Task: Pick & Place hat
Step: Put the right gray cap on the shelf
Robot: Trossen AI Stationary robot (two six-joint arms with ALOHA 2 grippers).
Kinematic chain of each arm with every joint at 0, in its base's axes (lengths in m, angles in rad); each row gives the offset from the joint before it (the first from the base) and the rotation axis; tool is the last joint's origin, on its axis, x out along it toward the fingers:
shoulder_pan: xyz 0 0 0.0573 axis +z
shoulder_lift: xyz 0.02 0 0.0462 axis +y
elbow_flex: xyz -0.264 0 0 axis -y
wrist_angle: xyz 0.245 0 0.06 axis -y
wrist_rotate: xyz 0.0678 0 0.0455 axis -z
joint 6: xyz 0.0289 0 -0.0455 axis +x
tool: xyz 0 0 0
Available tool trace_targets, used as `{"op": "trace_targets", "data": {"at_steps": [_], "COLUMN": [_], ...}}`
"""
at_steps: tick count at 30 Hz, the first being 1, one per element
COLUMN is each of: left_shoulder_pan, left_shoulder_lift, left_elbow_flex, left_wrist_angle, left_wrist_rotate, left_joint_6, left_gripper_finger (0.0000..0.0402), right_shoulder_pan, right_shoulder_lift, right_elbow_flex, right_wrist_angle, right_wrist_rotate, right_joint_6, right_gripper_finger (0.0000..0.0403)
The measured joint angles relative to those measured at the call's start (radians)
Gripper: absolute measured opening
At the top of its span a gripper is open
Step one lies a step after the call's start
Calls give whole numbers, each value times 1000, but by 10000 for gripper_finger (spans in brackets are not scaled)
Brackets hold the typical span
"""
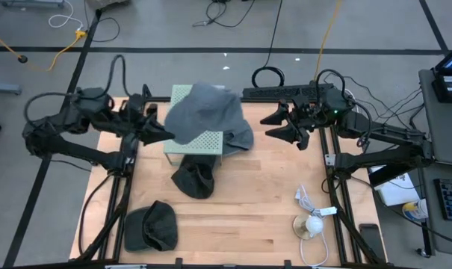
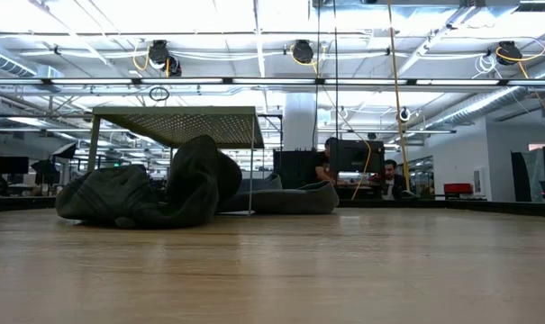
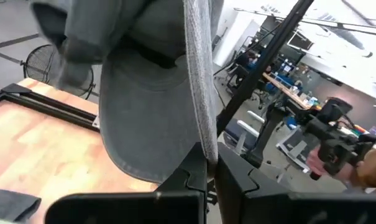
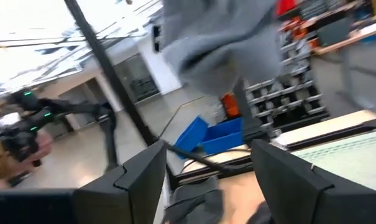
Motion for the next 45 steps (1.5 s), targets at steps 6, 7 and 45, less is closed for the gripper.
{"op": "trace_targets", "data": {"at_steps": [6,7,45], "left_shoulder_pan": [0,0,56], "left_shoulder_lift": [-43,-47,72], "left_elbow_flex": [0,0,0], "left_wrist_angle": [-125,-140,-85], "left_wrist_rotate": [4,7,124], "left_joint_6": [-42,-51,-46], "left_gripper_finger": [9,9,9], "right_shoulder_pan": [12,16,168], "right_shoulder_lift": [6,8,222], "right_elbow_flex": [0,0,227], "right_wrist_angle": [6,9,-5], "right_wrist_rotate": [159,178,198], "right_joint_6": [-46,-53,-131], "right_gripper_finger": [226,226,102]}}
